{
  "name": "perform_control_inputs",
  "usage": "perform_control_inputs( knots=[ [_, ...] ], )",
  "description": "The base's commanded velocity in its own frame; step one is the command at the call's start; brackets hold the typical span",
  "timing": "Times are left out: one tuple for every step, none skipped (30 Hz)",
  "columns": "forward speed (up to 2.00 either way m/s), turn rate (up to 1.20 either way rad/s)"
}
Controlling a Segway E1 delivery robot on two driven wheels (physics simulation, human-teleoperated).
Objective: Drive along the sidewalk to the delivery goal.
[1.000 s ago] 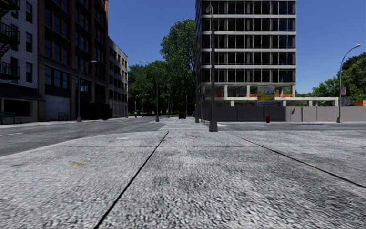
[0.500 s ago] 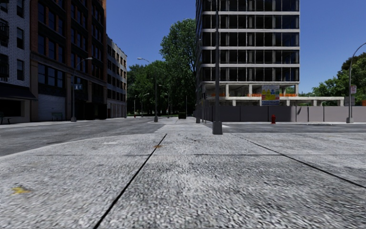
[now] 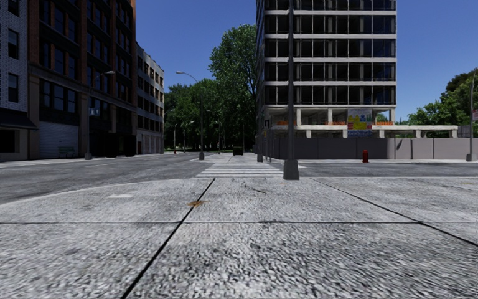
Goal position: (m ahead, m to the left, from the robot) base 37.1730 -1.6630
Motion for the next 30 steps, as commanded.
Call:
perform_control_inputs(
  knots=[
    [2.0, 0.0],
    [2.0, 0.0],
    [2.0, 0.0],
    [2.0, 0.0],
    [2.0, 0.0],
    [2.0, 0.0],
    [2.0, 0.0],
    [2.0, 0.0],
    [2.0, 0.0],
    [2.0, 0.0],
    [2.0, 0.0],
    [2.0, 0.0],
    [2.0, 0.0],
    [2.0, 0.0],
    [2.0, 0.0],
    [2.0, 0.0],
    [2.0, 0.0],
    [2.0, 0.0],
    [2.0, 0.0],
    [2.0, 0.0],
    [2.0, 0.0],
    [2.0, 0.0],
    [2.0, 0.0],
    [2.0, 0.0],
    [2.0, 0.0],
    [2.0, 0.0],
    [2.0, 0.0],
    [2.0, 0.0],
    [2.0, 0.0],
    [2.0, 0.0]
  ],
)
